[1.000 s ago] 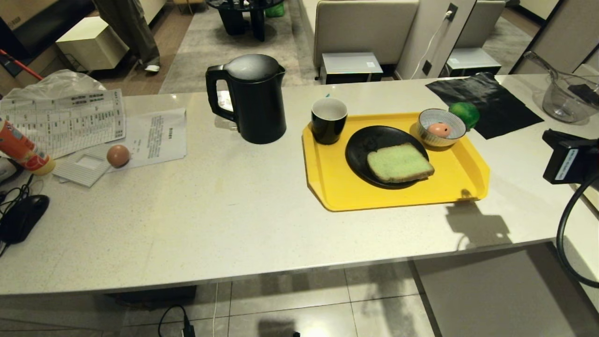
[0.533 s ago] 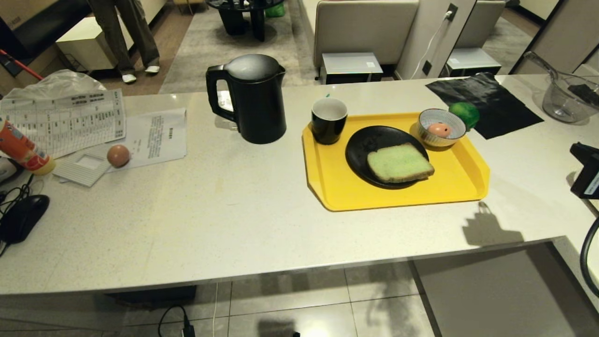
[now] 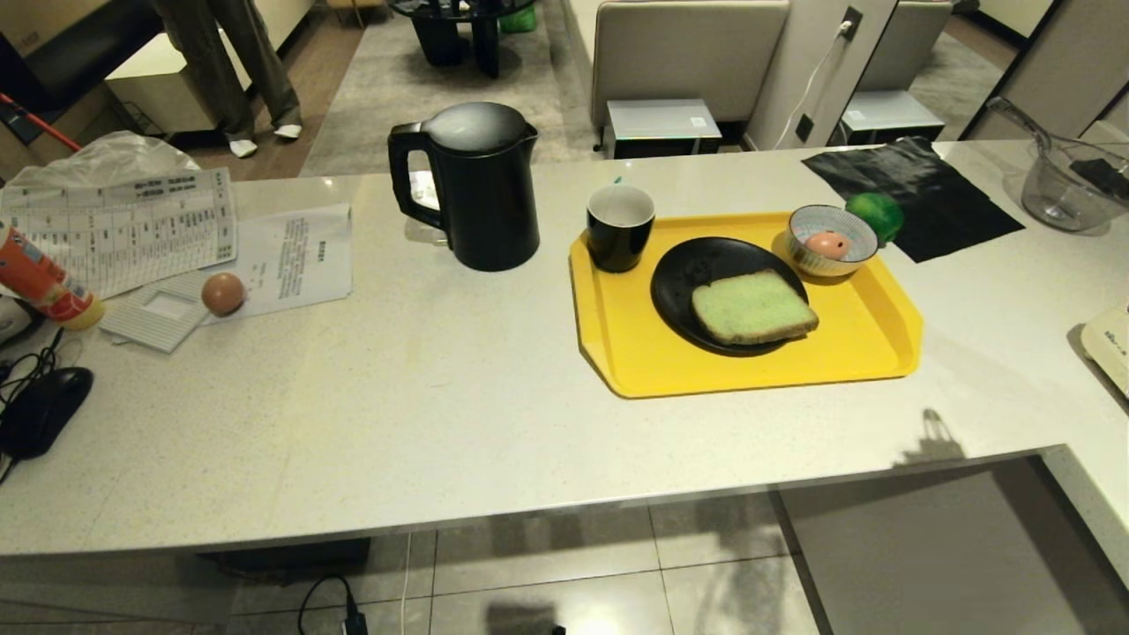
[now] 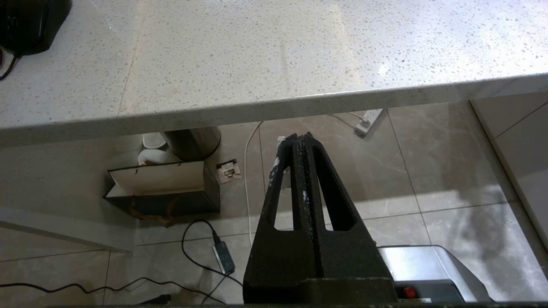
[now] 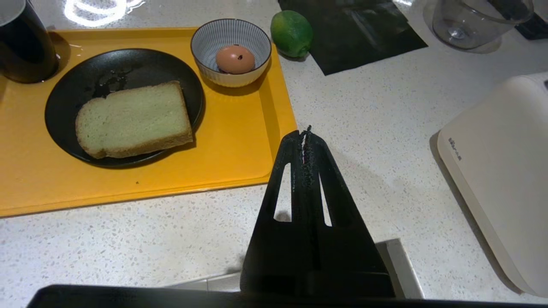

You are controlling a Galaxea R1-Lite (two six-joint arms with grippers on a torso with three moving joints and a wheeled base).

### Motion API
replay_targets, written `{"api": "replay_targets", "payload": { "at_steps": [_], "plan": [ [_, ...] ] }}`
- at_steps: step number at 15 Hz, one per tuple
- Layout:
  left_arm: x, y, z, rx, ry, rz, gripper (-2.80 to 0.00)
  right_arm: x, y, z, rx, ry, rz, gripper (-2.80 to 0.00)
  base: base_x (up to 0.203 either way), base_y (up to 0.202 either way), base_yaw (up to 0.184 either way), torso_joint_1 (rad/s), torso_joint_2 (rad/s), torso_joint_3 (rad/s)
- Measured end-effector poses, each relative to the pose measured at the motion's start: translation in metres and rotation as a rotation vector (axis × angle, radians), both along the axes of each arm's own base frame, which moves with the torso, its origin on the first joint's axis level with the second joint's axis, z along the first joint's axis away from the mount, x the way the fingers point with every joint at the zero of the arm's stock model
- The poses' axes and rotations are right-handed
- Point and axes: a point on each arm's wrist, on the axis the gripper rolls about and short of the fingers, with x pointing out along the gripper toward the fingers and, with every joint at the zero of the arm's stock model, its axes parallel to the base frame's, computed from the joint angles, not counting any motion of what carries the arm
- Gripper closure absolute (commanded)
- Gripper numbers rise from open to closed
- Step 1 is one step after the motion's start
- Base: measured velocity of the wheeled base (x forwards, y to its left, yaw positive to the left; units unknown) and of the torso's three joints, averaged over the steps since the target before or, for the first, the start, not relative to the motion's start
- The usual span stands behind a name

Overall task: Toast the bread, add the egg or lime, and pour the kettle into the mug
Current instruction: Pick up the egg

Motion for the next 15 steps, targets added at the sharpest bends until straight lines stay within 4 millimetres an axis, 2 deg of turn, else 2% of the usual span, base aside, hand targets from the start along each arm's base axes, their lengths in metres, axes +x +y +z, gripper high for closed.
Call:
{"api": "replay_targets", "payload": {
  "at_steps": [6, 15],
  "plan": [
    [0.000, 0.000, 0.000, 0.000, 0.000, 0.000, 0.00, -0.019, -0.002, -0.002, 0.003, -0.028, -0.002, 0.00, 0.000, 0.000, 0.000, 0.000, 0.00, 0.000],
    [0.000, 0.000, 0.000, 0.000, 0.000, 0.001, 0.00, -0.045, -0.005, 0.007, 0.009, -0.115, -0.013, 0.00, 0.000, 0.000, 0.000, 0.000, 0.00, 0.000]
  ]
}}
